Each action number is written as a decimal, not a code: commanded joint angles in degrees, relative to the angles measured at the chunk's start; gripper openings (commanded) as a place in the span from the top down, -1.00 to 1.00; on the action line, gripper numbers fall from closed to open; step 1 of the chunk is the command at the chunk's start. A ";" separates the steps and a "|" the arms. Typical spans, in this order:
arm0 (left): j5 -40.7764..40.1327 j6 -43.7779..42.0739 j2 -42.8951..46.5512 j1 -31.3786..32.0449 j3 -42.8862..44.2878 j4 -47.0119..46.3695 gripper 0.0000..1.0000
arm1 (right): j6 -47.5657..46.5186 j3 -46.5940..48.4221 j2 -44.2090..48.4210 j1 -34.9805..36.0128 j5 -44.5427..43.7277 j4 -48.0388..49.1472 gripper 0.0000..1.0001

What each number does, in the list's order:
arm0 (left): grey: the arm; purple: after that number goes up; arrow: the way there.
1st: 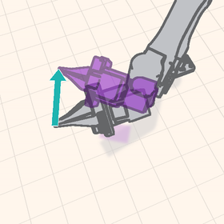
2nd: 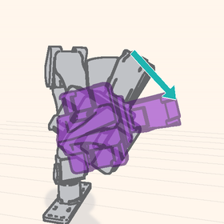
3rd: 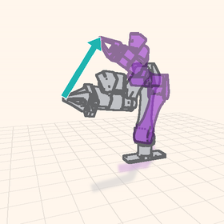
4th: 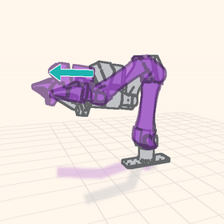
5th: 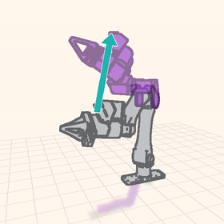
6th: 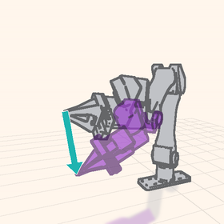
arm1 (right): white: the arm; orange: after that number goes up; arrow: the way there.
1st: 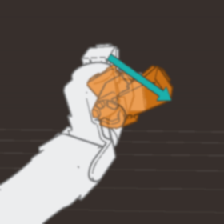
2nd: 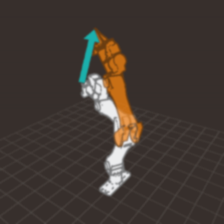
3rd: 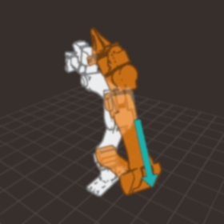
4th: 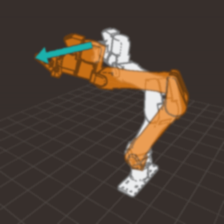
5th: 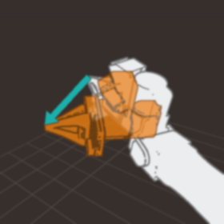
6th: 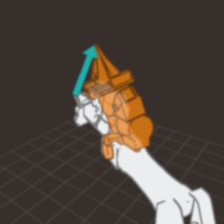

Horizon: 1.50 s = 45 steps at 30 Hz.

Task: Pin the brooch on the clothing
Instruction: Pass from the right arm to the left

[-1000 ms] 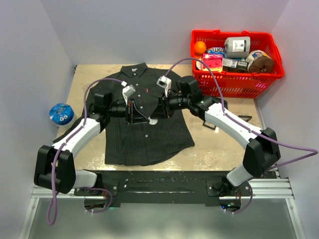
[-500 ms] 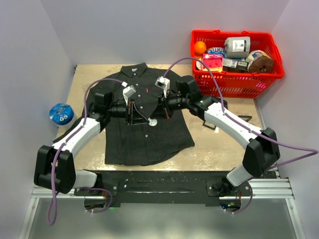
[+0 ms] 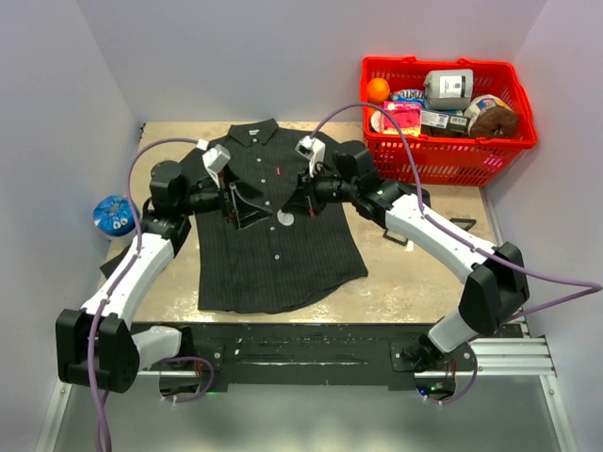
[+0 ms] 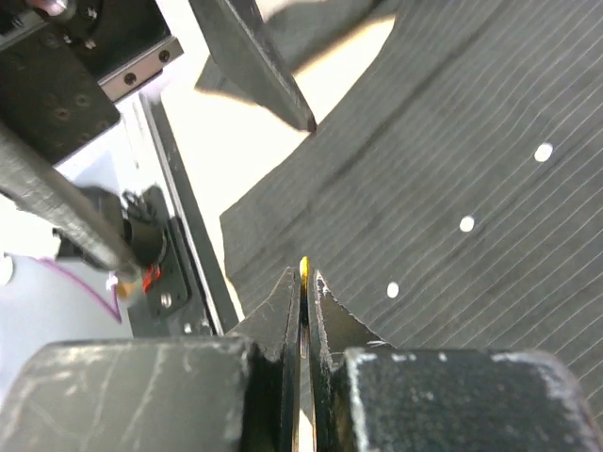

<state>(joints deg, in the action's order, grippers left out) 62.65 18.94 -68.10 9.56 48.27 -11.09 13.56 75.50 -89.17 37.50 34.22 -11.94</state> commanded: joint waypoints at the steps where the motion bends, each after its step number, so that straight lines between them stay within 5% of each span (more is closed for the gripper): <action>1: -9.91 0.66 4.19 -1.21 -1.16 -4.46 -0.85 | 5.15 -1.58 6.97 0.03 -4.15 11.13 1.00; 8: -20.36 6.07 15.70 -1.48 -8.34 -14.19 -0.85 | 14.55 -11.78 13.04 0.03 -11.10 27.57 1.00; 14: -26.70 28.24 18.09 -1.04 -26.90 -51.94 -0.85 | 21.32 -14.86 13.67 0.03 -11.54 39.09 1.00; 17: -26.88 31.77 14.93 0.54 -30.16 -58.93 -0.85 | 24.39 -15.82 13.05 0.03 -10.93 44.71 1.00; 25: -35.31 32.64 10.80 7.75 -32.01 -66.50 -0.81 | 31.79 -17.58 9.80 0.65 -8.64 57.46 1.00; 29: -38.30 36.87 7.46 8.54 -33.24 -75.90 -0.70 | 31.97 -18.03 9.80 2.14 -9.52 58.70 1.00; 45: -39.02 39.86 2.88 10.83 -30.69 -81.80 -0.38 | 31.44 -18.81 9.71 4.52 -10.84 59.32 1.00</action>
<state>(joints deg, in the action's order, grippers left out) 22.31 58.11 -64.95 19.75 15.64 -73.23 45.06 57.45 -80.29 41.65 24.91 44.40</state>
